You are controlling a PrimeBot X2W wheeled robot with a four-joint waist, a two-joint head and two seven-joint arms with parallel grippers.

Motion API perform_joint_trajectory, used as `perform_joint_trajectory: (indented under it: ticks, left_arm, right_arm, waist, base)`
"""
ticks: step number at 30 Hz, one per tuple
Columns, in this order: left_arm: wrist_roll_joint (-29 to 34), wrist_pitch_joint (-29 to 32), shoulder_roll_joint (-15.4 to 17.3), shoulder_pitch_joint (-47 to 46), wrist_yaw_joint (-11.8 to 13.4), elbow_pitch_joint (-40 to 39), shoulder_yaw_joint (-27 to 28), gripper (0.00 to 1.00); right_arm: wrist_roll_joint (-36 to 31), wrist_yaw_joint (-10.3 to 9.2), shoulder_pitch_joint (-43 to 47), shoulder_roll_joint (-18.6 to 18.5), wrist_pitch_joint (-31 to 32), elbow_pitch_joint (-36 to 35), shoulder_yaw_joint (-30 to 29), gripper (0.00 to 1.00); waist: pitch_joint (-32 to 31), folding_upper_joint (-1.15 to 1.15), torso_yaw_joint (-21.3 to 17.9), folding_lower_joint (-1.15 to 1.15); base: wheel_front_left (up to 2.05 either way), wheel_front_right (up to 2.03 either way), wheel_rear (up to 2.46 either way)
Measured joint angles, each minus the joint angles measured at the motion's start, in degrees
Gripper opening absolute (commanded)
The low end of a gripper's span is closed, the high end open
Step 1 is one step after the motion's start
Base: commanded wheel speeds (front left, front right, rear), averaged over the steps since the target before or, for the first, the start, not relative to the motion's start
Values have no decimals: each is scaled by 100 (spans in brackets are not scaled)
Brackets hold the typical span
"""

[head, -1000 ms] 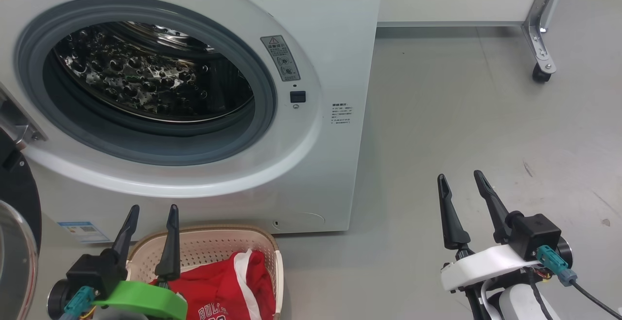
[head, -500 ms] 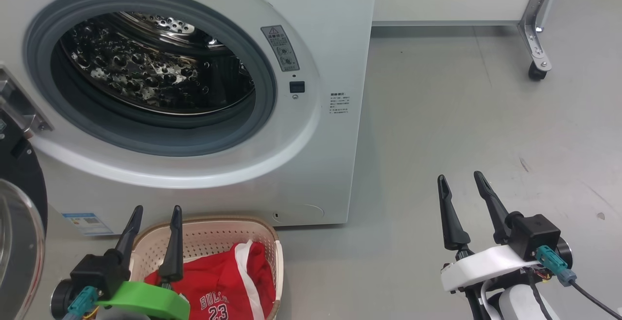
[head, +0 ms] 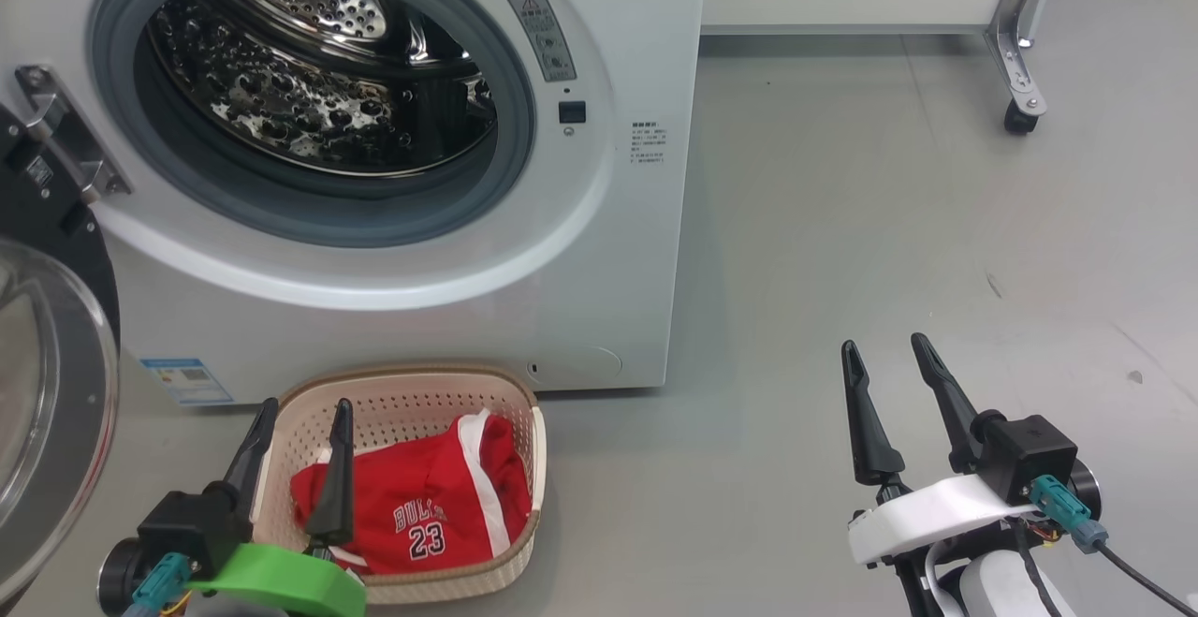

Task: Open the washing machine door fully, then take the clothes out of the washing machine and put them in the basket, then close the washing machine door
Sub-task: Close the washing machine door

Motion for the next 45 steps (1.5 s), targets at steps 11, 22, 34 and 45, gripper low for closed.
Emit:
perform_joint_trajectory:
  ticks: [11,22,34,45]
  left_arm:
    - [34,0,-2,5,0,-24,59,100]
    - [41,0,-3,5,0,-91,91,100]
    - [49,0,-5,5,0,-123,92,100]
    - [82,0,-7,5,0,-127,97,100]
  right_arm:
    - [15,2,3,1,0,-1,-1,100]
    - [16,2,3,0,0,-8,-2,100]
    - [24,-4,3,1,0,-15,1,100]
    - [24,-4,3,1,0,-15,8,100]
  waist:
    - [35,0,11,0]
    - [69,0,0,0]
    - [118,0,3,0]
    - [111,0,4,0]
  base:
    - [-117,117,0]
    - [-76,76,0]
    - [-28,28,0]
    - [0,0,0]
